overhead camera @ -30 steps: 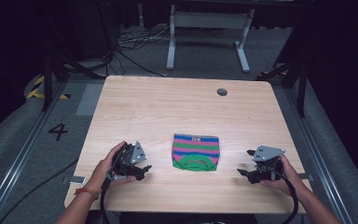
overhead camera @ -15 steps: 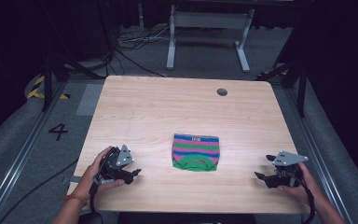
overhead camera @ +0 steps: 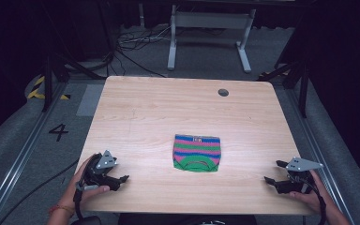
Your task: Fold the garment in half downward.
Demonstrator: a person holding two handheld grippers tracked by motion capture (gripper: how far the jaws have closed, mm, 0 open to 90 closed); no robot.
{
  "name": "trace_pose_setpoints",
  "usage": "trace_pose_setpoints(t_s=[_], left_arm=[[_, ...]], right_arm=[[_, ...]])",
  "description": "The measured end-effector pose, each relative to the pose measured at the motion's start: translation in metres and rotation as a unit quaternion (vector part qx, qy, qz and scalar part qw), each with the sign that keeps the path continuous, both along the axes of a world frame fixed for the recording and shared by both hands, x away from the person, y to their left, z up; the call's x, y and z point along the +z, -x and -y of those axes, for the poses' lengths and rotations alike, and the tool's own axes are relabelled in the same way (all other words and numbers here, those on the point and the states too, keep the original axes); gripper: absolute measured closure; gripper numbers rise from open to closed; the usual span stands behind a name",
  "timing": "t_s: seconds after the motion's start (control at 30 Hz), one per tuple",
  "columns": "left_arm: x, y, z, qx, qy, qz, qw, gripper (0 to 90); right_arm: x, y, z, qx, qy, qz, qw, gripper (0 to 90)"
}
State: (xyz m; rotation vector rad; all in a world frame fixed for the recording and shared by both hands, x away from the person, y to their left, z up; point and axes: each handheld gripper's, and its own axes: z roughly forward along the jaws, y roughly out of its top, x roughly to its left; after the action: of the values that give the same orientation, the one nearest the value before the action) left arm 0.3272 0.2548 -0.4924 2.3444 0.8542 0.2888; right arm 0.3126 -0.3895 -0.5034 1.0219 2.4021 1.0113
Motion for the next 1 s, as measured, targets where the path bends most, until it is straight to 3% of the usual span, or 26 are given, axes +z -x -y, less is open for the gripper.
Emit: trace_pose_setpoints(t_s=[0.07, 0.2, 1.0], left_arm=[[-0.0033, -0.0006, -0.0036, 0.007, 0.019, -0.004, 0.9998, 16.3], [-0.0074, 0.0023, -0.0070, 0.007, 0.034, 0.012, 0.9993, 15.4], [-0.0076, 0.0047, -0.0042, 0.029, 0.034, 0.012, 0.9989, 14.6]], right_arm=[[-0.0018, -0.0003, 0.0032, -0.009, -0.013, -0.010, 0.9998, 15.1], [-0.0021, 0.0001, 0.0068, -0.017, -0.020, -0.022, 0.9994, 15.1], [-0.0023, -0.0005, 0.0067, -0.018, -0.020, -0.022, 0.9994, 15.1]])
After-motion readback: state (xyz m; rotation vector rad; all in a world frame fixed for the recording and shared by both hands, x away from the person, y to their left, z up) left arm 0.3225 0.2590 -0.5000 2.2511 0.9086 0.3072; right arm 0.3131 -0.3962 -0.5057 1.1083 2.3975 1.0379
